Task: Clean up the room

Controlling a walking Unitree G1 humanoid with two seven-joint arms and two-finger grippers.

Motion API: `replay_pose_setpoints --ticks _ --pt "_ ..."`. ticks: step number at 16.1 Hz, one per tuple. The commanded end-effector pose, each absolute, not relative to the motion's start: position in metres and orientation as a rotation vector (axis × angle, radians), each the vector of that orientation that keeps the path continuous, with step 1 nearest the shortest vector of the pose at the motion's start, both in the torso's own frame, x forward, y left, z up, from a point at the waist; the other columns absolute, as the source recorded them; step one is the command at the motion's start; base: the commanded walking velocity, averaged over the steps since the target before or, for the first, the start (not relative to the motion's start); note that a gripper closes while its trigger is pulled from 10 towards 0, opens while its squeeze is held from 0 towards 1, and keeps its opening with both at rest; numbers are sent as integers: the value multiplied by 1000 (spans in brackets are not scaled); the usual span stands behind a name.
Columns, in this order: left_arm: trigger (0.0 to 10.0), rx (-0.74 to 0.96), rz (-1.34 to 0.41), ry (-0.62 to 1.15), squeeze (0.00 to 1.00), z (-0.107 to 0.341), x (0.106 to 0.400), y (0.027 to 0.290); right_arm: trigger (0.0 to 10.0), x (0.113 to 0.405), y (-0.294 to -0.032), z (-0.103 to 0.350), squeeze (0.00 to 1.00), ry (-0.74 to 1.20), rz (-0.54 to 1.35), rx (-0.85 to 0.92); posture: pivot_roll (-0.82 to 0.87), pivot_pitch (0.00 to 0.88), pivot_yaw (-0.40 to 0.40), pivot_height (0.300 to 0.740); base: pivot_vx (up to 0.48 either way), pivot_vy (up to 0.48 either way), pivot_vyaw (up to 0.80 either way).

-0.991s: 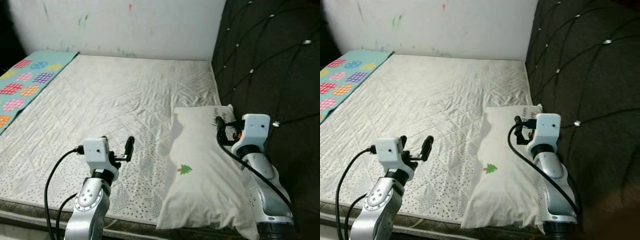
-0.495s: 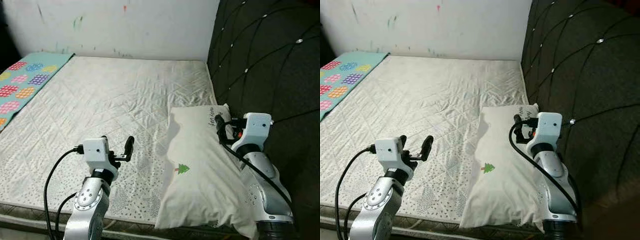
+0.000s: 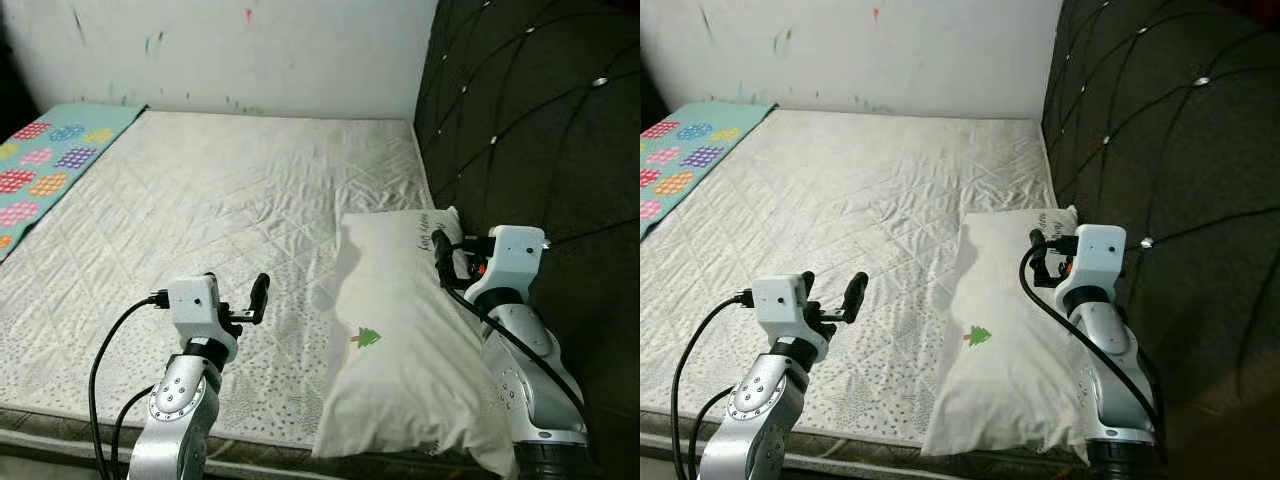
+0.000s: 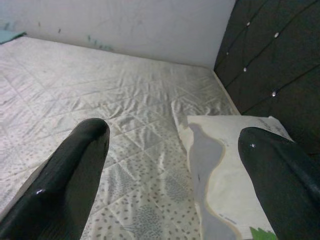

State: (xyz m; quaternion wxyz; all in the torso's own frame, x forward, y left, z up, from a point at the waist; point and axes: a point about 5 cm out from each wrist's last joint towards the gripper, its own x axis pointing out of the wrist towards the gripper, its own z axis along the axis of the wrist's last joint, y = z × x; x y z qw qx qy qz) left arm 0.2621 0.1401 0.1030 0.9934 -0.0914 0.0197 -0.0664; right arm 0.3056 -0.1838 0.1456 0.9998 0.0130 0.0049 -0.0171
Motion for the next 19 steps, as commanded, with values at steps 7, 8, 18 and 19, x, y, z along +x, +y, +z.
replay_pose_setpoints --ticks 7,8,18,19 --pt "10000 -182 -144 30 0 107 262 141 10000 306 -182 146 0 13 -26 20 -61 30 47 740 0 284 0" --pt "10000 -182 -144 30 0 107 262 141 10000 306 -182 146 0 13 -26 20 -61 29 47 740 0 296 0" --pt "10000 -181 -148 31 0 106 262 140 10000 308 -182 146 0 13 -26 22 -62 29 46 740 0 372 0" --pt "10000 -182 -149 31 0 106 262 140 10000 308 -182 145 0 15 -27 22 -63 29 46 740 0 480 0"
